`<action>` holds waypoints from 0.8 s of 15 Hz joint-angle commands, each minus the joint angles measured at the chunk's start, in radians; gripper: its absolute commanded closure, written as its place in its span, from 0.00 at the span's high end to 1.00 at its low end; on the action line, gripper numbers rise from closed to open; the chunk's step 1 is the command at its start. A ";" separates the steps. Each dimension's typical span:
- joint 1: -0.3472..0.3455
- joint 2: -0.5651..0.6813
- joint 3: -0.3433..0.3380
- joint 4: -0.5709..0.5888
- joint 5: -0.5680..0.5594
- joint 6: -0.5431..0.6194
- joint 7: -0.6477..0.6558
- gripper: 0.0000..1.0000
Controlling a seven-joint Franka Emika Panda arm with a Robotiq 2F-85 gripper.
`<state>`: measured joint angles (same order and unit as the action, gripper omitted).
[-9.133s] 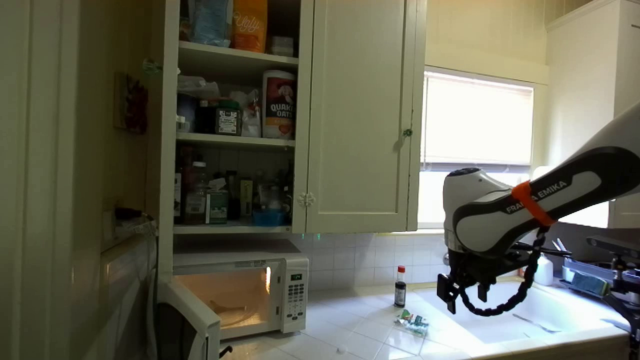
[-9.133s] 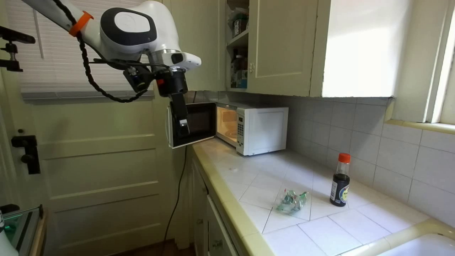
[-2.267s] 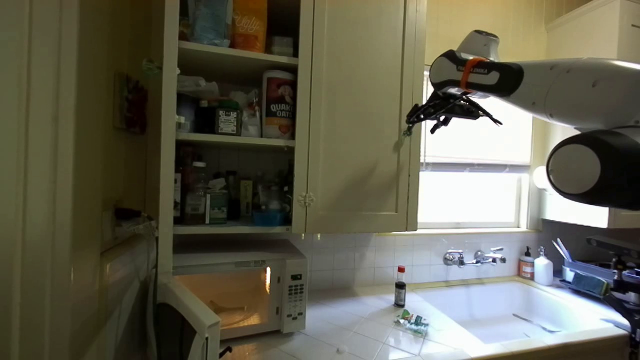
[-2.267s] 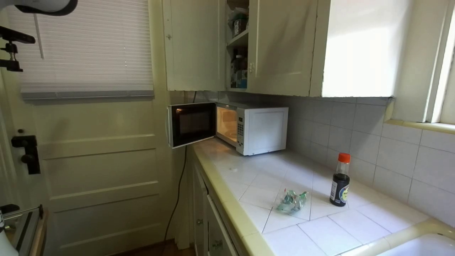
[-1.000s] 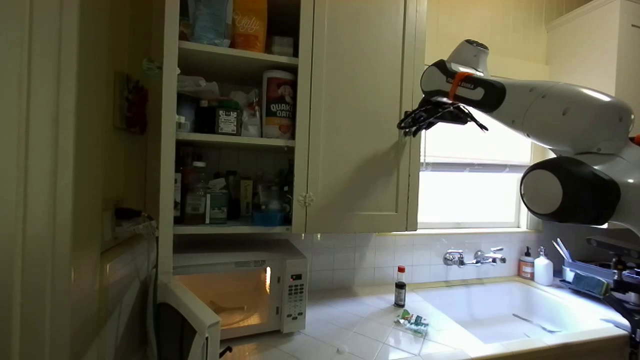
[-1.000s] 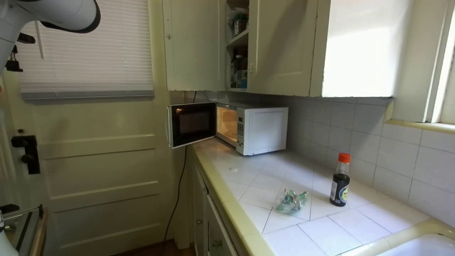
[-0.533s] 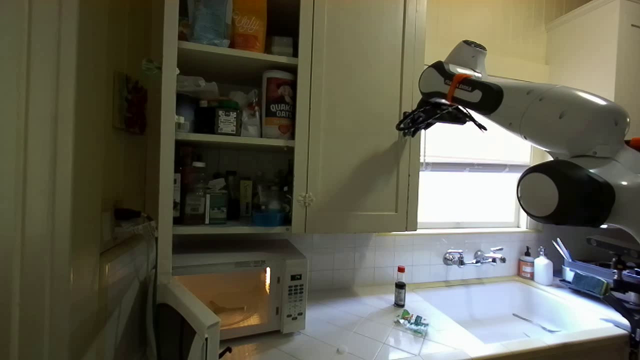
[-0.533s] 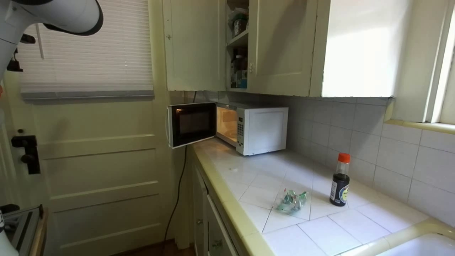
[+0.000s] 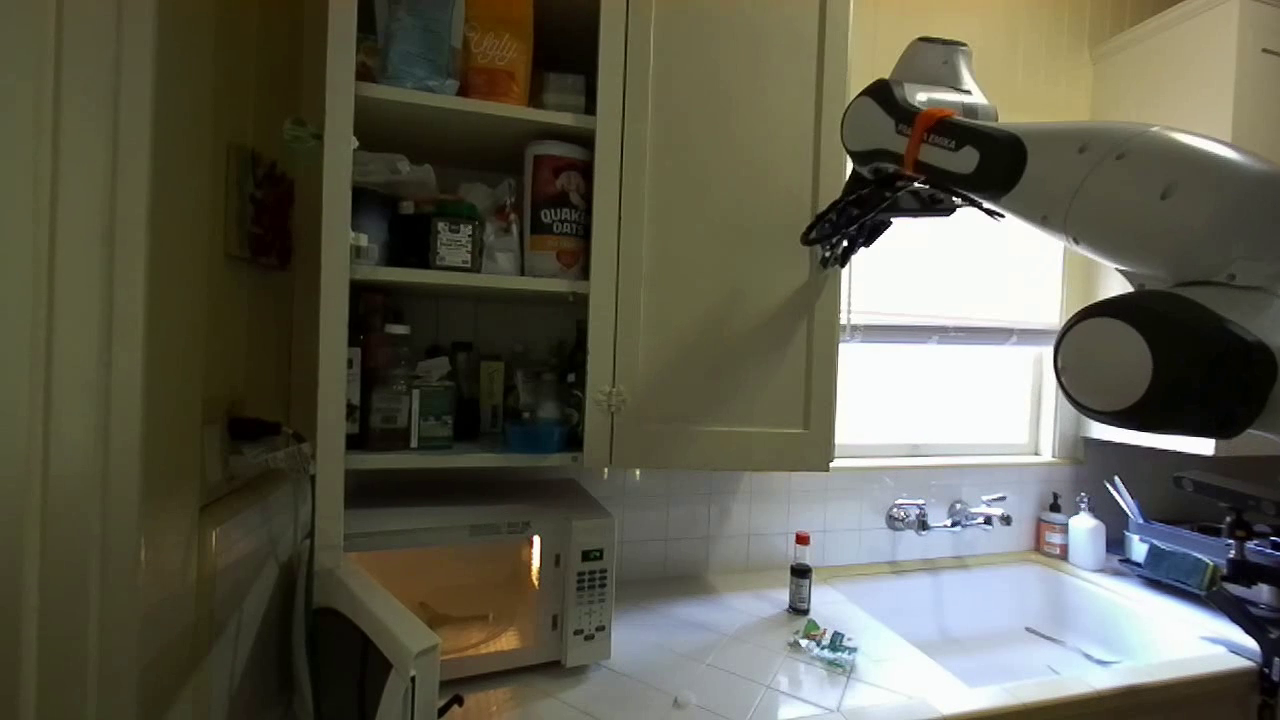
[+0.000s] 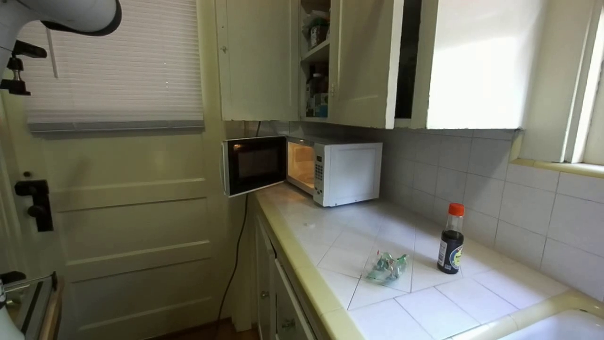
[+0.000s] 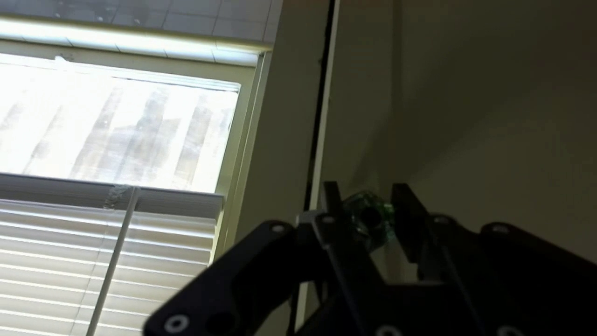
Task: Open the cupboard door
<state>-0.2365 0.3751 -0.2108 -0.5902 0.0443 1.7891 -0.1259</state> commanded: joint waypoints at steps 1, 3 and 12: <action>0.030 -0.138 0.035 -0.078 0.025 -0.139 -0.077 0.27; 0.032 -0.190 0.052 -0.103 0.047 -0.204 -0.102 0.57; 0.158 -0.432 0.198 -0.237 0.069 -0.186 -0.104 1.00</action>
<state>-0.1185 0.0450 -0.0440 -0.7053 0.1552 1.5711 -0.2413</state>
